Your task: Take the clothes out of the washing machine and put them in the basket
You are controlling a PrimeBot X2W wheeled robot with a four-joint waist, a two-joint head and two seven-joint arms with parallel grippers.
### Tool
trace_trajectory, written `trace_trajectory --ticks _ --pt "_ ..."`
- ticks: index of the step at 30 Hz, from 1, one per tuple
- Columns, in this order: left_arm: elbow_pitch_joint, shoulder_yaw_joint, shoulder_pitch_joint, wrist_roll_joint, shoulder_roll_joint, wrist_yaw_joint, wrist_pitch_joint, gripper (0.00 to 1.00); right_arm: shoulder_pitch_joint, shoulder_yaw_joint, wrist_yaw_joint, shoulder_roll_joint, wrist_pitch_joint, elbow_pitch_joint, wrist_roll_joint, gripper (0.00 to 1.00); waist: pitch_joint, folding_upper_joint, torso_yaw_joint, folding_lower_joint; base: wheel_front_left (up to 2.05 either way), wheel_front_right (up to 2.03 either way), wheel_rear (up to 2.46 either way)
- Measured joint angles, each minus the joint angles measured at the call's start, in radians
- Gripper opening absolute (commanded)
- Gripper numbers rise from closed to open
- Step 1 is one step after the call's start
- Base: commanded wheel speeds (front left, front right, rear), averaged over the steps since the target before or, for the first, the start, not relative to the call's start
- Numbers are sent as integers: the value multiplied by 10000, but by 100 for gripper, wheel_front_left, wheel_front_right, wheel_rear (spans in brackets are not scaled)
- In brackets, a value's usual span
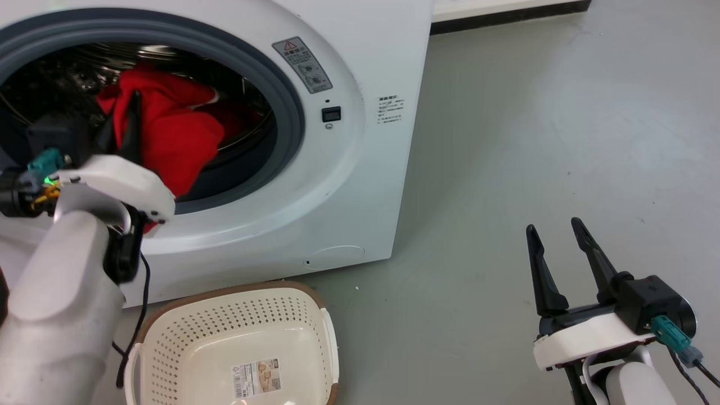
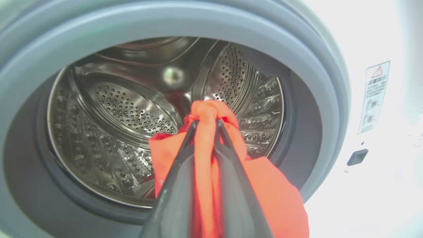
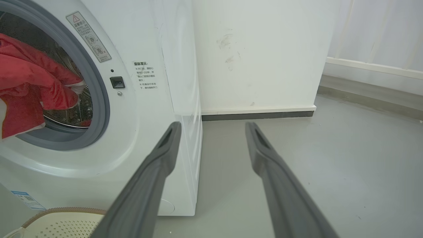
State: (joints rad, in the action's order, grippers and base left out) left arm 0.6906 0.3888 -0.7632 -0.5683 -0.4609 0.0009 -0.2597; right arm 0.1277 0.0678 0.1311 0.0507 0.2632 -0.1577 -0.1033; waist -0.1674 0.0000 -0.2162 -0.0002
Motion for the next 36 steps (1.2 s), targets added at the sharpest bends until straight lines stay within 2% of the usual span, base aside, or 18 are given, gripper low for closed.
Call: trace_trajectory --ticks 5,6,9,10,11,12,16,19,24,28,32,33,36 --pt "-1965 -132 1551 -77 -86 681 -4 0 -159 -151 0 0 -4 27 8 100 226 0 243 0 0 0 0" --pt "-2849 -186 2292 -88 -138 1058 0 0 -323 -211 0 0 -31 25 23 100 336 0 333 1 0 0 0" --pt "-4217 -301 3425 -146 -249 1680 36 0 -494 -211 0 0 -134 38 67 100 535 0 475 0 0 0 0" --pt "-4217 -301 3425 -146 -249 1680 36 0 -494 -211 0 0 -134 38 67 100 535 0 475 0 0 0 0" --pt "-5089 -347 4081 -146 -326 2048 117 0 -572 -228 0 0 -215 92 128 100 635 0 597 1 0 0 0" --pt "-5484 -345 4388 -142 -353 2213 169 0 -609 -232 0 0 -240 125 171 100 686 0 655 1 0 0 0" --pt "-6819 -244 5482 -71 -454 2792 516 0 -705 -209 0 2 -441 299 255 100 804 0 880 1 0 0 0" --pt "-7392 -136 6143 -102 -472 3070 771 0 -715 -186 0 0 -525 474 286 100 768 0 975 1 0 0 0" --pt "-7196 36 6800 -326 -309 3235 943 0 -694 -13 2 0 -617 654 286 100 434 0 1003 2 0 0 0" --pt "-6621 52 6848 -600 2 3122 811 0 -581 63 0 0 -644 754 301 100 136 0 960 2 0 0 0" --pt "-5198 17 6657 -940 407 2713 527 0 -218 161 0 0 -656 940 347 100 -513 1 786 3 0 0 0" --pt "-5198 17 6657 -940 407 2713 527 0 -218 161 0 0 -656 940 347 100 -513 1 786 3 0 0 0" --pt "-4027 -25 6287 -1139 713 2305 334 0 -42 259 2 0 -662 993 374 100 -951 0 629 3 0 0 0"
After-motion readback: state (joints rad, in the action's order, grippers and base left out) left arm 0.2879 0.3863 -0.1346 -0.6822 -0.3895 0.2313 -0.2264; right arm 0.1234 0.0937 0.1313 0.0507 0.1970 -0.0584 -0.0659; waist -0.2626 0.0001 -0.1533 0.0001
